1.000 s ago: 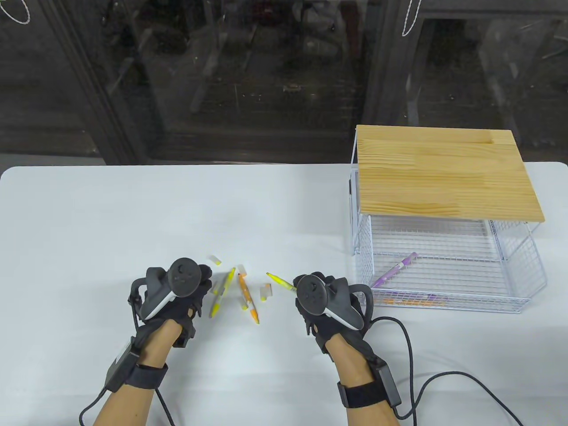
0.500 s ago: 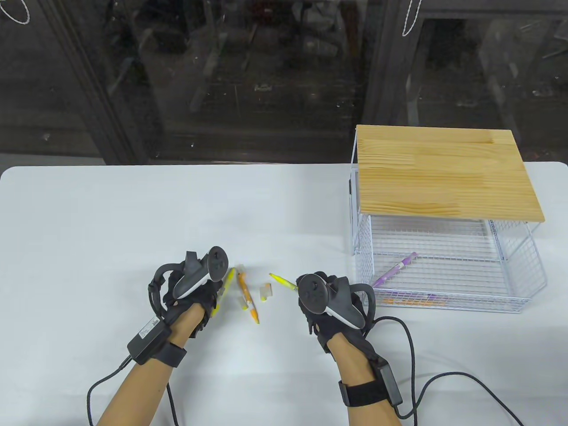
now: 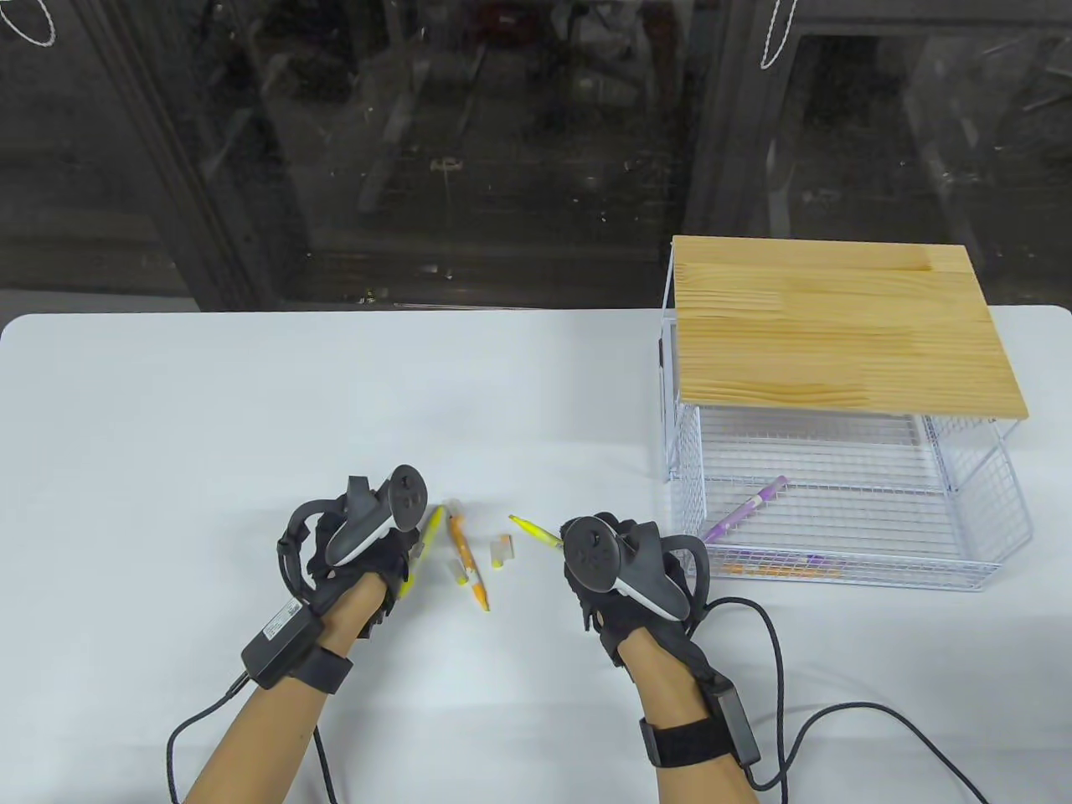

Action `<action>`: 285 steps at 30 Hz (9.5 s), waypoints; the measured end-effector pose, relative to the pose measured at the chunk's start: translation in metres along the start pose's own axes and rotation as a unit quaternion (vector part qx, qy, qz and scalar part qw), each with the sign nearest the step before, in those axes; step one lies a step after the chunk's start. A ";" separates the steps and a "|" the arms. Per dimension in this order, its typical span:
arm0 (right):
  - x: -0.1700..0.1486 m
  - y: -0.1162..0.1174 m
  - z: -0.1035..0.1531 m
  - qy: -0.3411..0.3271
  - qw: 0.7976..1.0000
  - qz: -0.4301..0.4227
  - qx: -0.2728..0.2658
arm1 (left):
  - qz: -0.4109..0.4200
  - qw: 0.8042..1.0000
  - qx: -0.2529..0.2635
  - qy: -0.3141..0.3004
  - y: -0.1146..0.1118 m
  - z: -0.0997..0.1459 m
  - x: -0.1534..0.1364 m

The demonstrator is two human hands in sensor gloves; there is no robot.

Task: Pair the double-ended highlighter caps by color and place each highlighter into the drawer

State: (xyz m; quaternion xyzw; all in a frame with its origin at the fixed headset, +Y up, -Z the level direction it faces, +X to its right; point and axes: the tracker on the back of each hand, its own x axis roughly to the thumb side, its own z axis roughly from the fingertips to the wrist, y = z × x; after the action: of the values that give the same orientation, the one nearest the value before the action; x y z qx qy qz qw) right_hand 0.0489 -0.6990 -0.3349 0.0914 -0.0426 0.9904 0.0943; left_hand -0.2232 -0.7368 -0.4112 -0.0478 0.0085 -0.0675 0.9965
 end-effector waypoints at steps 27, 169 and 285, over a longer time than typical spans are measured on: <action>-0.004 -0.001 0.000 0.005 1.000 -0.003 -0.006 | 0.060 0.998 0.030 0.002 0.032 0.022 -0.031; -0.011 0.018 -0.005 0.020 0.918 -0.396 0.010 | 0.058 0.981 0.068 -0.170 0.008 0.066 0.024; -0.014 0.019 -0.003 -0.023 0.807 -0.590 0.034 | 0.523 0.836 -0.039 -0.162 0.013 0.069 -0.020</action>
State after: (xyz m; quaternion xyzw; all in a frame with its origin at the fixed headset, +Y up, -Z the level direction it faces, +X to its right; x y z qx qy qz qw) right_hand 0.0586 -0.7202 -0.3418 0.1252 0.0508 0.7427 0.6559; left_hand -0.2391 -0.7146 -0.3434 -0.0857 -0.1268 0.4726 0.8679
